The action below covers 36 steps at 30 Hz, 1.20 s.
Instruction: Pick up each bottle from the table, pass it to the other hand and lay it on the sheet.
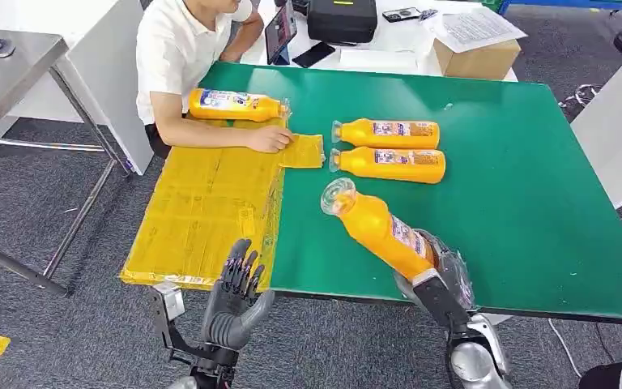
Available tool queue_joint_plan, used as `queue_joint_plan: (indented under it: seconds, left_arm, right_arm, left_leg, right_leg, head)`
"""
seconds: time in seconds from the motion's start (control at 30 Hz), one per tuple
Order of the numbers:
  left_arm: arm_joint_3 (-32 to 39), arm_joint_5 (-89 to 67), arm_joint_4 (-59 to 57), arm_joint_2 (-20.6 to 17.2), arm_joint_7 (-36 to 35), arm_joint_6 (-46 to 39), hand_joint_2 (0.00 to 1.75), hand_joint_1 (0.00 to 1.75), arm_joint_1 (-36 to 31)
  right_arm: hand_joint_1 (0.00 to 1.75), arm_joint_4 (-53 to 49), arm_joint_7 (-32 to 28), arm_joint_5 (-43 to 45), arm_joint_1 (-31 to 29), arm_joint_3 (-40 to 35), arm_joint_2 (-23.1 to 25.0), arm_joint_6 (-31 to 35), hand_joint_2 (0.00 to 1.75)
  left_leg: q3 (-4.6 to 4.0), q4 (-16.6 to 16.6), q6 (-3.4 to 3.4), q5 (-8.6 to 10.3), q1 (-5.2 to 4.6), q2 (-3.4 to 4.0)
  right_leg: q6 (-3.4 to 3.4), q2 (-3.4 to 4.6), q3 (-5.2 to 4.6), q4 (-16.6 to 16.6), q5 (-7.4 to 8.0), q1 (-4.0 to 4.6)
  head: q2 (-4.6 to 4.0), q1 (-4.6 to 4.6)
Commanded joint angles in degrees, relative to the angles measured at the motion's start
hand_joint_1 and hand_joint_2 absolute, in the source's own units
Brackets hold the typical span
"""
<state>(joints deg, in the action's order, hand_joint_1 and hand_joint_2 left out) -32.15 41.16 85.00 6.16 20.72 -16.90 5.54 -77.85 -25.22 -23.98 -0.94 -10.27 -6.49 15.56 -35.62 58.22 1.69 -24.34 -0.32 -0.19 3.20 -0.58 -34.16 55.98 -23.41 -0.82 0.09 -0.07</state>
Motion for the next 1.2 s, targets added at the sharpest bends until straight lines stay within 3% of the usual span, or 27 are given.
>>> queue_joint_plan:
  seconds: [0.03,0.2,0.43,0.6,0.77,1.2]
  left_arm:
    - [-2.3,0.0,0.8,-3.2,-0.2,0.6,1.75,0.0,-0.1]
    - [-3.6,-1.3,-0.1,-2.8,-1.0,3.5,1.75,0.0,-2.3]
    - [-3.4,-1.6,0.4,-2.6,-1.0,3.5,1.75,0.0,-2.1]
    - [-3.9,-9.0,1.2,-1.1,0.2,3.9,1.75,0.0,-3.9]
    - [-5.4,-12.5,-8.2,0.2,-5.0,3.8,1.75,0.0,-7.9]
    - [-5.0,-10.7,-14.8,4.1,-5.6,4.4,1.75,0.0,-13.9]
  right_arm:
    - [1.75,-4.0,-2.8,1.4,0.0,-3.7,4.3,0.8,1.75]
    - [1.75,-1.1,-2.1,0.3,-2.5,-11.9,5.6,1.6,1.75]
    - [1.75,0.2,-2.1,0.7,-2.9,-12.4,5.2,2.2,1.75]
    - [1.75,6.0,-0.8,0.3,-4.0,-16.7,6.0,-2.1,1.75]
    - [1.75,11.7,-0.3,-1.9,-7.8,-22.4,7.2,-3.2,1.75]
    - [1.75,14.7,-0.5,-2.3,-12.4,-29.5,8.6,-4.5,1.75]
  left_leg:
    - [0.22,0.0,-0.11,-0.11,0.02,0.12]
    - [0.26,0.0,-0.16,-0.11,0.02,0.24]
    - [0.23,0.0,-0.1,-0.07,0.06,0.14]
    - [0.24,0.0,-0.1,-0.08,0.07,0.13]
    - [0.22,-0.1,-0.1,-0.02,0.04,0.11]
    - [0.29,-0.1,-0.11,-0.04,0.05,0.08]
  right_leg:
    - [-0.12,0.15,0.16,0.0,-0.07,0.02]
    - [-0.17,0.27,0.15,0.0,-0.04,0.03]
    - [-0.1,0.15,0.16,0.0,-0.03,0.06]
    - [-0.12,0.15,0.19,0.0,-0.04,0.06]
    - [-0.1,0.12,0.17,-0.1,0.01,0.04]
    - [-0.13,0.1,0.25,0.0,-0.04,0.05]
  head:
    - [0.0,0.0]
    - [0.0,0.02]
    - [0.0,0.0]
    - [0.0,0.02]
    - [0.0,0.02]
    - [0.0,0.04]
